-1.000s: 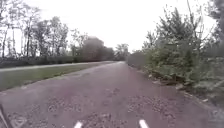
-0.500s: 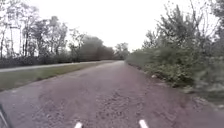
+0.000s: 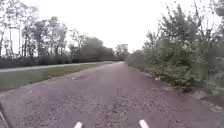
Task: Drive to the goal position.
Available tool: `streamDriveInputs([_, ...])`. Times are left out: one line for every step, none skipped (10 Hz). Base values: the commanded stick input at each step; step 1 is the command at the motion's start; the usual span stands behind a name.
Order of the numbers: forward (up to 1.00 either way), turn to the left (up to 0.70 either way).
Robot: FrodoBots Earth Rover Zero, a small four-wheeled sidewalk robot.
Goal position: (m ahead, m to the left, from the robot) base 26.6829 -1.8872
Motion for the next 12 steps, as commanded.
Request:
streamDriveInputs([0.7,0.0])
streamDriveInputs([0.7,0.0])
streamDriveInputs([0.7,0.0])
streamDriveInputs([0.7,0.0])
streamDriveInputs([0.7,0.0])
streamDriveInputs([0.7,0.0])
streamDriveInputs([0.7,0.0])
streamDriveInputs([0.7,0.0])
streamDriveInputs([0.7,0.0])
streamDriveInputs([0.7,0.0])
streamDriveInputs([0.7,0.0])
streamDriveInputs([0.7,0.0])
